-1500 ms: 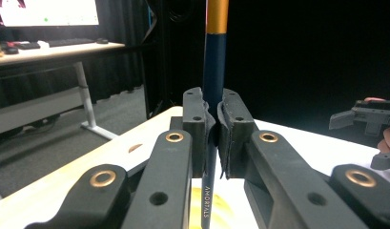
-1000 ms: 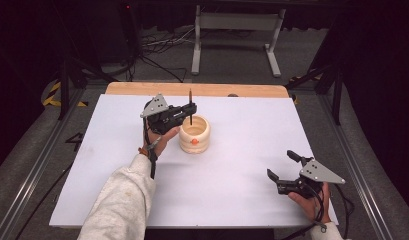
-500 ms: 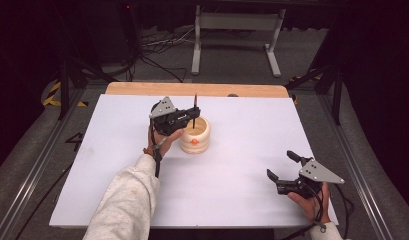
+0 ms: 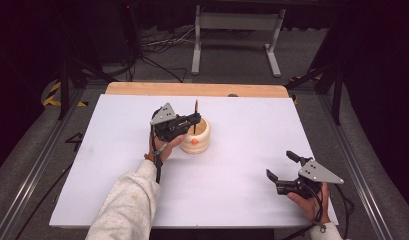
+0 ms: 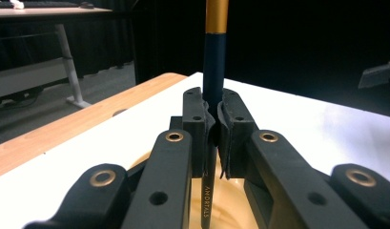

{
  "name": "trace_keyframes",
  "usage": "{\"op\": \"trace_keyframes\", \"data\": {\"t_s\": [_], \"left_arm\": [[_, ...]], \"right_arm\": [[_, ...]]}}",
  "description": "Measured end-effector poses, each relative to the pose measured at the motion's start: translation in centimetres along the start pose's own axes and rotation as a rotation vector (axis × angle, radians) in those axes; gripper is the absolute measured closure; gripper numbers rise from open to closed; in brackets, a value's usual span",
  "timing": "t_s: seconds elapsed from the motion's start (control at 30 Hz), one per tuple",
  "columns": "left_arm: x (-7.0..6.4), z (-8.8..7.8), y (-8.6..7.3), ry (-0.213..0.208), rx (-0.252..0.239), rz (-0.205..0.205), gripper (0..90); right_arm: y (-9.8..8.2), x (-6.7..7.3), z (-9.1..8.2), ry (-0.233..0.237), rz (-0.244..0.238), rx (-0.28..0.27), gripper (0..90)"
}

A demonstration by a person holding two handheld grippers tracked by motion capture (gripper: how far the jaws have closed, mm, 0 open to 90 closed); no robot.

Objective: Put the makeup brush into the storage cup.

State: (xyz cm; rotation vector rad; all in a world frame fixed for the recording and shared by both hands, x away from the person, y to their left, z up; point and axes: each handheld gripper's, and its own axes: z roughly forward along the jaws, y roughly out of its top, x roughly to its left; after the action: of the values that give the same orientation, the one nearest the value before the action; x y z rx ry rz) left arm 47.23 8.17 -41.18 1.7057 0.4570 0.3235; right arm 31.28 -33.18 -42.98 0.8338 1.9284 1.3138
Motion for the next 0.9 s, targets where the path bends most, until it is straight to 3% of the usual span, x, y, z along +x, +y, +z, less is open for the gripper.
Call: {"op": "trace_keyframes", "data": {"t_s": [0.33,0.53,0.9], "left_arm": [[-0.4,-0.3,-0.9,-0.014,0.021,0.015,83.2],[-0.3,-0.4,-1.3,-0.018,0.023,-0.004,83.1],[-0.4,-0.3,-1.2,-0.007,0.028,0.010,83.0]], "right_arm": [[0.0,0.0,0.0,-0.002,0.000,0.001,8.0],[0.1,0.1,-0.1,-0.012,-0.007,0.001,8.5],[0.1,0.0,-0.2,-0.014,-0.002,-0.001,9.0]]}}
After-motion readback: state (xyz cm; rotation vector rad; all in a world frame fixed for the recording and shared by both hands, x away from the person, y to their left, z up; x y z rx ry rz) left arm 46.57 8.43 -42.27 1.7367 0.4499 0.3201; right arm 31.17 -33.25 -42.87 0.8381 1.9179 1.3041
